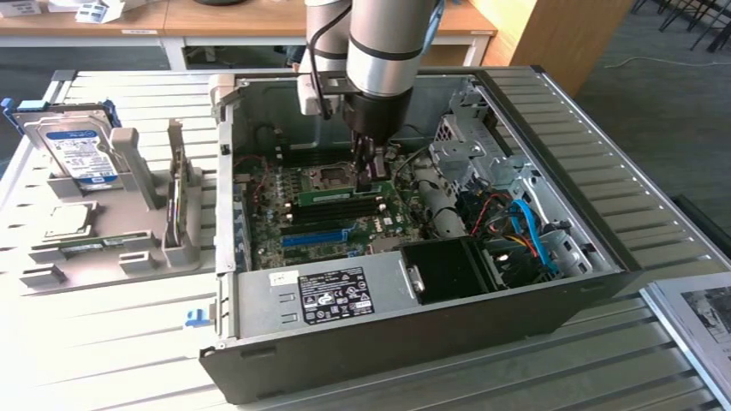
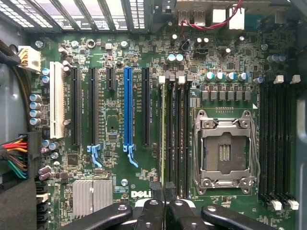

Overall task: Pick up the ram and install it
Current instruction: 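Insert the ram into the slot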

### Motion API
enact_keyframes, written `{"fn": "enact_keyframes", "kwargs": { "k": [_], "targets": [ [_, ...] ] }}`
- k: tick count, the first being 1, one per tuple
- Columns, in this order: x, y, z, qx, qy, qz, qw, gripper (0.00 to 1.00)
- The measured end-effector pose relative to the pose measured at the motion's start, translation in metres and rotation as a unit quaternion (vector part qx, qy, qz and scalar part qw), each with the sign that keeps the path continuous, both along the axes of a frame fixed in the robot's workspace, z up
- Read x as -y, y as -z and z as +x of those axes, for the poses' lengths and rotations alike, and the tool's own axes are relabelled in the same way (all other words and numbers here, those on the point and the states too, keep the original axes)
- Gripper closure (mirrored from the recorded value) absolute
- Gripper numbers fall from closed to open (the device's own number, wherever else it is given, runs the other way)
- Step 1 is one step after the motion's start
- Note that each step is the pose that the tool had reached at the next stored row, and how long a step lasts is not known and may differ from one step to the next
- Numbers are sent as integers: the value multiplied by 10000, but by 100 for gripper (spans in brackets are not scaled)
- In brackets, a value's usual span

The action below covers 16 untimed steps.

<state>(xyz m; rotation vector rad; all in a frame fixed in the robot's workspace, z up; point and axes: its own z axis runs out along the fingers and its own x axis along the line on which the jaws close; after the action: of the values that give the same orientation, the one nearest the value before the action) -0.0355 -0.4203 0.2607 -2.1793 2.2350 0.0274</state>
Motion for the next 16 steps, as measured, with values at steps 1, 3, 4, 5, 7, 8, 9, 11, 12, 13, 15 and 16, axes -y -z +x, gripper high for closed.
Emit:
{"fn": "enact_keyframes", "kwargs": {
  "k": [1,3,4,5,7,8,9,11,12,13,15,16],
  "targets": [
    [0,0,4,-8,0,0,10000,88],
    [0,0,14,-33,0,-1,10000,88],
    [0,0,19,-47,0,-1,10000,88],
    [0,0,25,-62,0,-1,10000,88],
    [0,0,37,-100,0,-3,9999,88],
    [0,-1,42,-118,0,-5,9999,88],
    [0,-1,47,-136,0,-6,9999,88],
    [1,-1,53,-162,0,-9,9999,88],
    [0,-1,54,-166,1,-9,9999,88],
    [0,-1,55,-169,1,-9,9999,88],
    [0,0,56,-173,1,-9,9999,88],
    [0,0,57,-173,1,-9,9998,88]
  ]
}}
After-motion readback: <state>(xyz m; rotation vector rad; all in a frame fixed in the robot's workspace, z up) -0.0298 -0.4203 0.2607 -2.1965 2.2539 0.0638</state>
